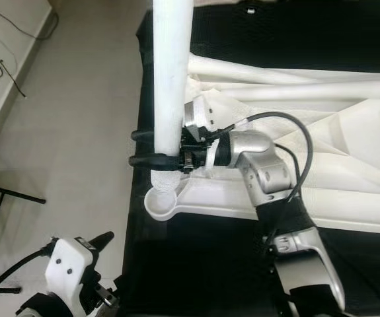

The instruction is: Building children table

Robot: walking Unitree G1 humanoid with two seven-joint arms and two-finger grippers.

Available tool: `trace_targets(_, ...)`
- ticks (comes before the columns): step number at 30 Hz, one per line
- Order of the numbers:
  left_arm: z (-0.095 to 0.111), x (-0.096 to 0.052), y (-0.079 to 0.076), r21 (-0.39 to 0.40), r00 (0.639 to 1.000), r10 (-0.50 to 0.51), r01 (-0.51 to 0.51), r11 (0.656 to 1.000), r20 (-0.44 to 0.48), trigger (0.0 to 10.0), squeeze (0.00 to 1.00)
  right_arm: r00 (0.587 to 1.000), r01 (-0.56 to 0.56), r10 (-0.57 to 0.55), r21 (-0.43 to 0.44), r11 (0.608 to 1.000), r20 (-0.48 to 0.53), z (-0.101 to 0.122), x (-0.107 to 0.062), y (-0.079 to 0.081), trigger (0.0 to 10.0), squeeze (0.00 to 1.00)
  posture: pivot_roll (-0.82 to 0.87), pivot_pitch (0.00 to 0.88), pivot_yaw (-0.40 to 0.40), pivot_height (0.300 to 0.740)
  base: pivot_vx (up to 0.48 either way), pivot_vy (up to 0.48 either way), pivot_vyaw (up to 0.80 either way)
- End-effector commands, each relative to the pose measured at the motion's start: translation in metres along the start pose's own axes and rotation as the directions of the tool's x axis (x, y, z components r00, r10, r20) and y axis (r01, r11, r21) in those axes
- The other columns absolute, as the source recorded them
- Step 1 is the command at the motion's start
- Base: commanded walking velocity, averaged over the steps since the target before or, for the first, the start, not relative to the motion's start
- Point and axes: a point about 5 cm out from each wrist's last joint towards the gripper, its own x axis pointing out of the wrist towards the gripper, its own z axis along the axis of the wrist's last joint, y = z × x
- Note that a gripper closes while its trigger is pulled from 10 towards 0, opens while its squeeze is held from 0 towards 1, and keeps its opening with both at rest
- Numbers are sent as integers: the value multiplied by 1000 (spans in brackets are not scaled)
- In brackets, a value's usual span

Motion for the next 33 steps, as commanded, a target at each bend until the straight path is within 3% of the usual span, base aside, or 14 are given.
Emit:
trace_targets(1,0,-6,-2,2,1000,-6,6,1000,-6,10000,0,992,-123,123,-5,992,0,1,9,11,10000,0,79,344,73,740,0,0,0)
trace_targets(6,2,-7,-1,10,1000,0,0,1000,5,10000,0,970,-242,241,-34,970,-33,4,15,22,10000,0,83,354,73,740,0,0,0)
trace_targets(17,2,-4,-3,17,1000,-20,19,1000,20,10000,0,955,-297,294,-110,948,-47,12,27,21,10000,0,67,347,56,740,0,0,0)
trace_targets(24,2,-2,-6,23,998,-52,52,998,21,10000,0,918,-396,392,-103,913,-53,10,40,35,10000,0,56,335,41,740,0,0,0)
trace_targets(33,1,-1,-8,26,998,-59,58,998,28,10000,0,880,-471,461,-87,878,-112,7,39,40,10000,0,50,326,25,740,0,0,0)
